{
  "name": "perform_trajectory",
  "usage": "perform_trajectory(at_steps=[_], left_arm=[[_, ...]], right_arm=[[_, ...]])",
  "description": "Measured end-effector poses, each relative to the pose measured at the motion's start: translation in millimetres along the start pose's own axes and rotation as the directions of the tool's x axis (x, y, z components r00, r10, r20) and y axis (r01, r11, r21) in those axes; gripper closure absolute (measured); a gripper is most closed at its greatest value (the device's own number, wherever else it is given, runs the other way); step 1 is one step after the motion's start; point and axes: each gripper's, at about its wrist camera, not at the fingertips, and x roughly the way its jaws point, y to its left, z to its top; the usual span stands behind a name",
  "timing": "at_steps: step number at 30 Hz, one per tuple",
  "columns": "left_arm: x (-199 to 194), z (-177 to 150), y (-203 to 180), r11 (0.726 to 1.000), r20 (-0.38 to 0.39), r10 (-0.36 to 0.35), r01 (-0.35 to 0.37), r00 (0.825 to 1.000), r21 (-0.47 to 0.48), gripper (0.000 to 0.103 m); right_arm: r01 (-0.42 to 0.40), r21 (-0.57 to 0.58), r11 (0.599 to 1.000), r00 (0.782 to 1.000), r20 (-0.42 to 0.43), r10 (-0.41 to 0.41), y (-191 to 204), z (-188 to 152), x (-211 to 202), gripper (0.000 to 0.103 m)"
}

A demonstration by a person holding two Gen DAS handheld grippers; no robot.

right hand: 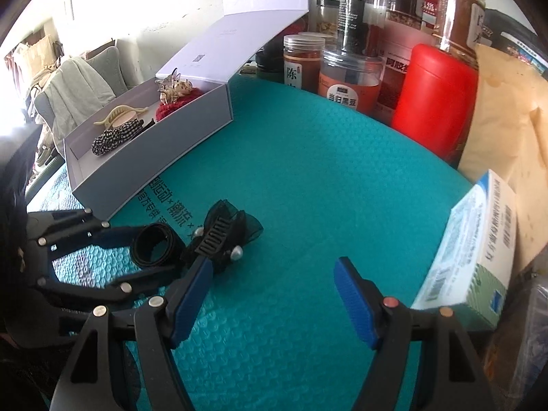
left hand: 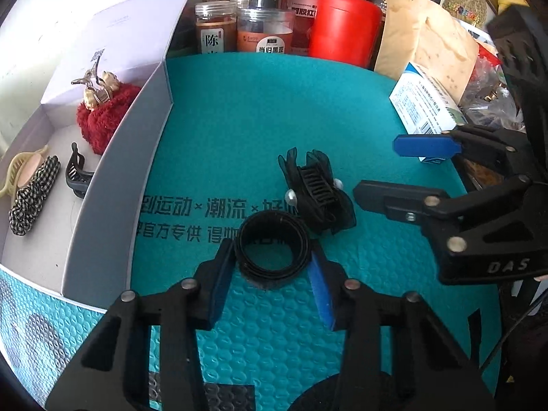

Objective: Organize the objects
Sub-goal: 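Grasp the black elastic hair tie with the left tool while the right tool grasps the black pearl bow clip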

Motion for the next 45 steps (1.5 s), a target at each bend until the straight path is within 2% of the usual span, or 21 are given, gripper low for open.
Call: perform_trajectory(at_steps=[6,12,13,14,19,22,24,31,36,38,40,42,43,45], left_arm=[[-9,-11,8,0.999,-0.010,-0.025,0.024,1.000,-0.022,0.063],[-16,-19,18,0.999,-0.006,-0.011,0.011,1.000,-0.046,0.063],[-16,-20,20,0.999,-0.003,-0.011,0.011,1.000,-0.051,0.063],[-16,-20,22,0.998,-0.002,-0.012,0.012,1.000,-0.056,0.063],[-15,-18,29,0.997,0.009,-0.031,0.031,0.999,-0.075,0.063],[-12,-15,31,0.996,0.013,-0.041,0.042,0.999,-0.083,0.063],[-11,-13,31,0.995,0.017,-0.042,0.043,0.999,-0.085,0.062],[-5,-3,28,0.996,0.039,-0.033,0.036,0.999,-0.077,0.050],[-6,2,22,0.998,0.074,-0.040,0.044,0.996,-0.054,0.049],[-7,2,17,0.998,0.090,-0.048,0.051,0.995,-0.030,0.052],[-10,0,10,0.998,0.097,-0.055,0.056,0.994,-0.001,0.059],[-11,-1,1,0.998,0.086,-0.059,0.056,0.995,0.038,0.060],[-10,-2,-4,0.997,0.077,-0.051,0.047,0.996,0.058,0.064],[-11,-3,-9,0.997,0.076,-0.053,0.048,0.996,0.068,0.064]], right_arm=[[-0.015,-0.028,1.000,1.000,-0.014,0.014,15,10,17,0.029],[-0.039,-0.045,0.998,0.999,-0.036,0.037,24,15,35,0.029],[-0.049,-0.043,0.998,0.998,-0.039,0.047,25,15,37,0.032],[-0.058,-0.040,0.998,0.998,-0.039,0.056,25,15,38,0.041],[-0.090,-0.030,0.995,0.996,-0.027,0.089,21,15,40,0.075],[-0.114,-0.032,0.993,0.993,-0.030,0.113,21,14,40,0.083],[-0.112,-0.040,0.993,0.993,-0.028,0.111,23,13,39,0.085],[-0.144,-0.040,0.989,0.989,-0.031,0.143,23,11,32,0.092],[-0.133,-0.029,0.991,0.991,-0.030,0.132,20,7,24,0.092],[-0.128,-0.025,0.991,0.991,-0.031,0.127,19,4,20,0.092],[-0.121,-0.022,0.992,0.992,-0.031,0.120,17,-1,15,0.092],[-0.118,-0.018,0.993,0.993,-0.030,0.117,15,-6,8,0.092],[-0.111,-0.015,0.994,0.993,-0.031,0.111,15,-10,5,0.092],[-0.105,-0.010,0.994,0.994,-0.034,0.104,14,-15,1,0.092]])
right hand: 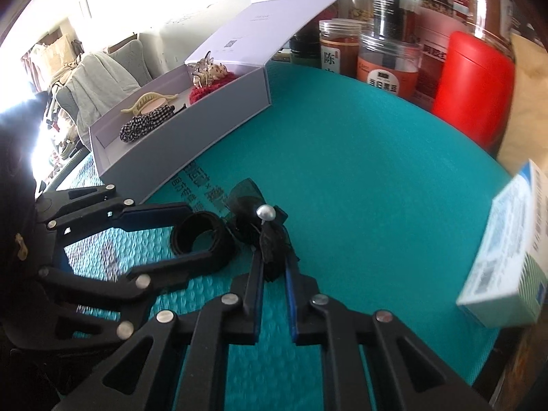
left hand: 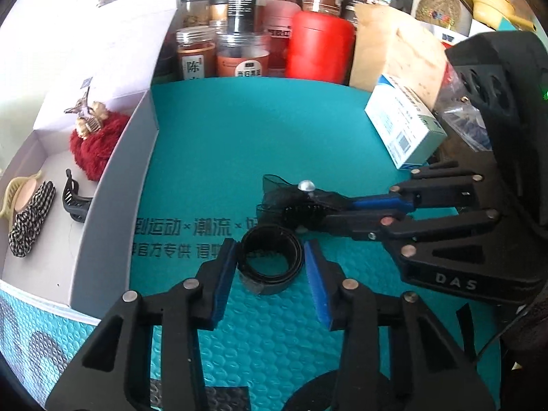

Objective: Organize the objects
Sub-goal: 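Grasp the black elastic hair tie with the left tool while the right tool grasps the black pearl bow clip, then lift the hair tie and bow clip with both tools and carry toward the box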

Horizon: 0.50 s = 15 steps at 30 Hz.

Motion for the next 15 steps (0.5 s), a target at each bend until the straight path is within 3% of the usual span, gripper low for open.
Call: perform_trajectory(at_steps=[5,15], left_arm=[[-7,-6,-8,0.998,-0.020,-0.044,0.043,0.999,-0.038,0.064],[-39,-36,-28,1.000,-0.034,-0.021,0.020,0.999,-0.019,0.064]], right_arm=[[0.004,0.015,1.000,1.000,-0.006,-0.004,1,-14,-12,0.092],[-0.008,0.001,1.000,1.000,-0.011,0.008,21,-50,-39,0.092]])
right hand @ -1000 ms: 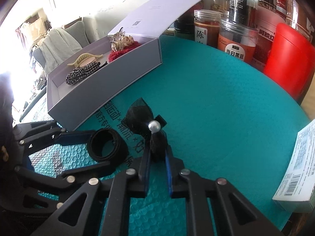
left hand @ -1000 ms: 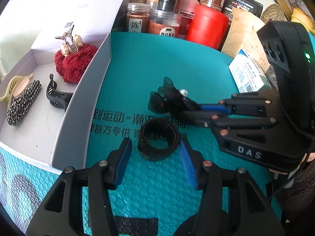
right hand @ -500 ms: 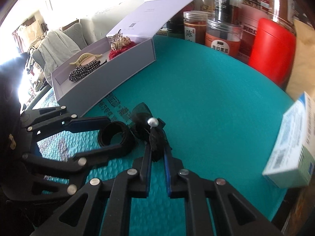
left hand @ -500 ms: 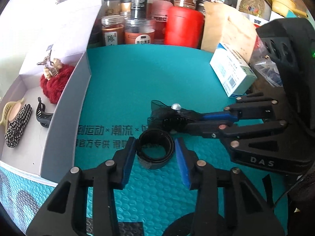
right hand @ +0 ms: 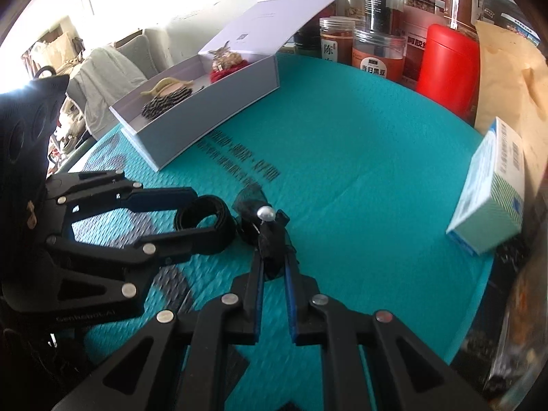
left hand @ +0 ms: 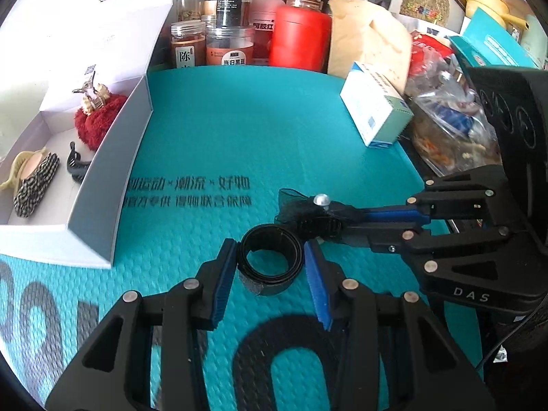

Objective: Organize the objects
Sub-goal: 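Lift the hair tie and bow clip with both tools and carry toward the box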

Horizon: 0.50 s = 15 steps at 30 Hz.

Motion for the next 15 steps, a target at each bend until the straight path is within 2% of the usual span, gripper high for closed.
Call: perform_trajectory(at_steps=[7,12,15], left_arm=[[-23,-27,-16,1.000,-0.018,0.014,-0.014,1.000,0.003,0.064],[-34,-44,-19,1.000,-0.029,0.024,-0.024,0.999,-0.003,0.064],[-36,-48,-22,0.999,-0.025,0.037,-0.037,0.999,0.015,0.064]], right_arm=[[-0.025,0.012,1.000,1.000,0.001,0.025,13,-29,-15,0.092],[-0.045,-0.008,0.999,0.998,-0.034,0.045,23,-44,-13,0.092],[-0.026,-0.021,0.999,0.999,-0.023,0.025,28,-48,-12,0.086]])
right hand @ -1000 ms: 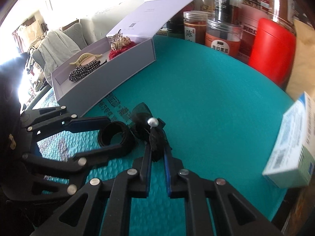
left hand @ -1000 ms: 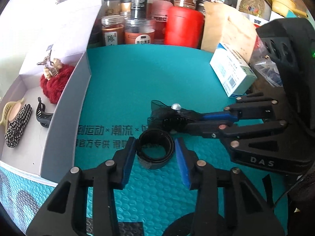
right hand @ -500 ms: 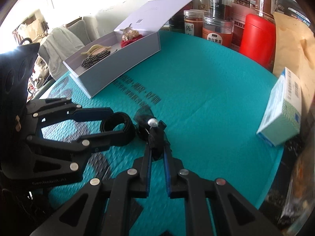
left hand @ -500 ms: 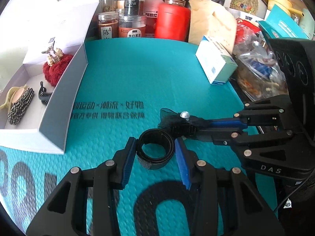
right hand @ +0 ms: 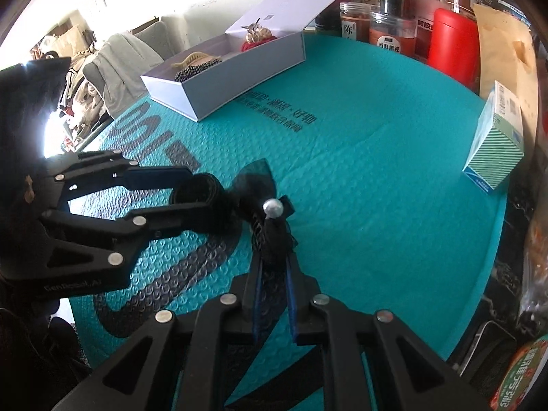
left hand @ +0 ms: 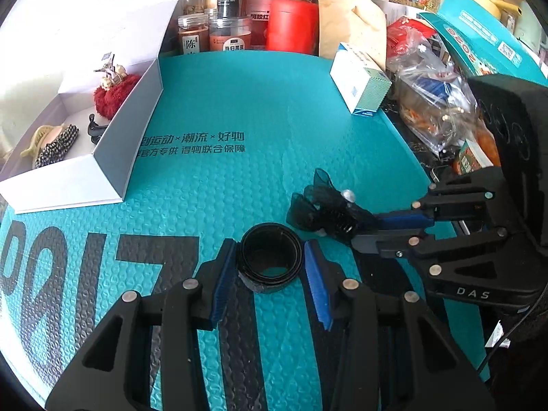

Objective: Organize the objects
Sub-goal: 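Lift the hair tie and bow clip with both tools and carry toward the box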

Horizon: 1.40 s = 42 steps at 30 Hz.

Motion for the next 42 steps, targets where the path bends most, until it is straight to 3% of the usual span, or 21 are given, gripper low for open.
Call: perform_trajectory(at_steps=[2,4,9,17,21,22,25,28,31,42], left_arm=[[0,-2,-1,1.000,0.003,0.005,-0.005,1.000,0.003,0.063],[1,-3,0,1.000,0.003,-0.001,0.001,1.000,-0.007,0.063],[8,-5,1,0.999,0.021,-0.024,0.025,0.999,-0.036,0.054],[18,-8,1,0.997,-0.001,0.072,-0.072,0.997,-0.035,0.047],[16,-11,9,0.997,-0.007,0.059,-0.060,0.998,-0.052,0.047],[16,-11,10,0.997,-0.001,0.062,-0.062,0.998,-0.056,0.047],[15,-12,11,0.995,0.012,0.074,-0.073,0.997,-0.063,0.047],[14,-12,11,0.996,0.028,0.056,-0.054,0.998,-0.076,0.050],[15,-11,10,0.995,0.026,0.061,-0.059,0.998,-0.079,0.063],[3,-8,8,0.996,0.009,0.067,-0.066,0.998,-0.066,0.064]], right_arm=[[0.025,-0.012,1.000,0.999,0.022,-0.025,1,-1,-3,0.060],[0.031,-0.017,0.999,0.999,0.046,-0.030,1,0,-6,0.045],[0.017,-0.018,1.000,0.996,0.093,-0.015,-4,8,-7,0.045],[-0.025,0.004,1.000,0.995,0.099,0.024,-11,13,7,0.045],[-0.045,0.008,0.999,0.994,0.105,0.044,-10,16,11,0.046],[-0.039,0.010,0.999,0.994,0.100,0.038,-10,17,14,0.049],[-0.013,0.008,1.000,0.994,0.108,0.012,-9,17,16,0.072],[-0.010,0.006,1.000,0.994,0.105,0.010,-10,16,15,0.080],[-0.019,0.019,1.000,0.994,0.106,0.017,-13,14,14,0.080],[-0.007,0.030,1.000,0.997,0.082,0.004,-11,12,8,0.080]])
